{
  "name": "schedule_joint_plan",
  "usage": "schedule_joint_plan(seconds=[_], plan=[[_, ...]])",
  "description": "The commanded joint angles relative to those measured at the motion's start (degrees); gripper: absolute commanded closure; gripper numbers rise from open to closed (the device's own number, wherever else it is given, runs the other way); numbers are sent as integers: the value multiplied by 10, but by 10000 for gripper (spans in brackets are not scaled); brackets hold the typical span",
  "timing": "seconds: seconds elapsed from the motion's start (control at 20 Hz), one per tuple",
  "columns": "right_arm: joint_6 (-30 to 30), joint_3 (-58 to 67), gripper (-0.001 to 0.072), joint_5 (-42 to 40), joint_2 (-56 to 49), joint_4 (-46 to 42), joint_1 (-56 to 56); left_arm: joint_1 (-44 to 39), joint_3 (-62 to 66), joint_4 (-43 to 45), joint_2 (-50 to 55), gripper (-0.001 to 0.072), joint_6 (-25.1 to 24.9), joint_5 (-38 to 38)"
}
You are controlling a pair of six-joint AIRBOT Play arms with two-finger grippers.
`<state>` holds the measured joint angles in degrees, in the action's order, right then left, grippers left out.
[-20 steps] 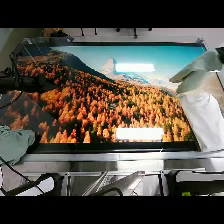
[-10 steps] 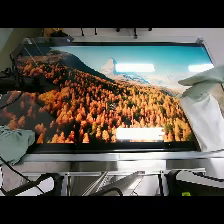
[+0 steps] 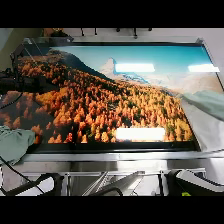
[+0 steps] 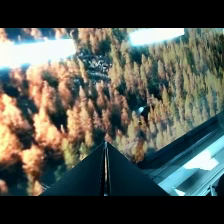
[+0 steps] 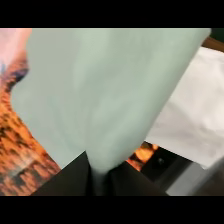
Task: Fold the shirts.
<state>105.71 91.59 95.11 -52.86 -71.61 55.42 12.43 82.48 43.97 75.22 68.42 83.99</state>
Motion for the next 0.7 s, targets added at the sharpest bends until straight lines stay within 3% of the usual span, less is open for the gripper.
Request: schedule_joint_plan(seconds=[0.0,0.1,0.15,0.2,0.25,0.35,0.45,0.5,0.55,0.6,0.65], plan=[[-9,-75,686,38,5,-80,13,0,0,0,1,695,0,10],[-16,-119,674,24,-2,-120,13,0,0,0,1,694,0,15],[-16,-130,519,22,-10,-136,13,0,0,0,1,694,0,13],[-28,-132,170,25,-21,-144,13,0,0,0,1,694,-1,11],[-38,-129,23,27,-29,-143,13,1,0,0,1,694,-1,10],[-37,-101,45,19,-41,-135,12,1,0,0,2,694,0,9],[-37,-53,233,-6,-48,-84,8,1,0,-1,2,694,0,4],[-37,-35,263,-25,-47,-45,8,1,0,-2,1,694,0,-3],[-37,-20,379,-44,-47,7,7,1,0,-7,1,694,0,-5],[-39,-13,611,-63,-47,57,3,1,0,-16,1,694,-1,-7],[-40,-14,686,-84,-44,107,-6,1,0,-29,1,694,-1,-8]])
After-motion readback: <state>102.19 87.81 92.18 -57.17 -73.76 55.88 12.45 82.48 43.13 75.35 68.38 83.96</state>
